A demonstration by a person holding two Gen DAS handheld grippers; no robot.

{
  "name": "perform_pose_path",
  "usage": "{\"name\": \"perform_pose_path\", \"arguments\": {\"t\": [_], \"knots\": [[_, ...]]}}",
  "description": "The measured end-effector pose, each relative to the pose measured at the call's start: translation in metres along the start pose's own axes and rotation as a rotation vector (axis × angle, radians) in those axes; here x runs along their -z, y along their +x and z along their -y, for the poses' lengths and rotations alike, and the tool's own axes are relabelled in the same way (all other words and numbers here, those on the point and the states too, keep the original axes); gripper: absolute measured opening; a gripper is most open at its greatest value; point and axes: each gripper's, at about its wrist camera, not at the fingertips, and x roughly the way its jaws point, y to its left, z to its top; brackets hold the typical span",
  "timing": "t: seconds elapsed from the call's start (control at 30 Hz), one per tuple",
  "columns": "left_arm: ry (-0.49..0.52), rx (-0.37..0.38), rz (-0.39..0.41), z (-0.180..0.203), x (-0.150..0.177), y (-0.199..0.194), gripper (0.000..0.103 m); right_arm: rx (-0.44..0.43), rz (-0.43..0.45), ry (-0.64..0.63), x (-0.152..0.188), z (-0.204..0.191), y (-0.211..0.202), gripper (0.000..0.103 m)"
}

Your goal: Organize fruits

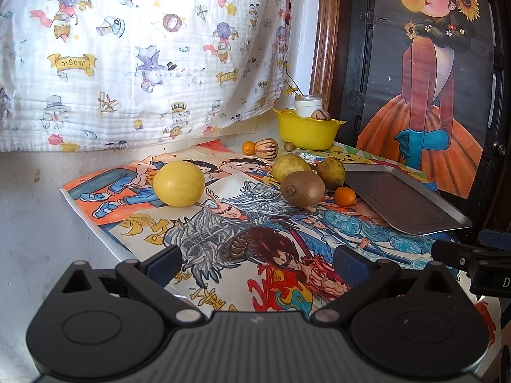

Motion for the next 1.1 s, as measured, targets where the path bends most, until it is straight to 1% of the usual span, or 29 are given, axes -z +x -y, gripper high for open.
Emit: {"name": "perform_pose_path", "arguments": {"t": [0.9, 1.1], "knots": [[-0.002, 0.0, -0.004, -0.0001, -0.0001, 0.0001, 0.103, 0.001, -0.003, -0.001, -0.0027, 0.0025, -0.0003, 0.103], [-0.017, 0.0, -0.021, 0.0002, 0.0029, 0.0037, 0.103, 0.015, 0.006, 0.008, -0.0012, 0.0042, -0.004, 0.103]]}}
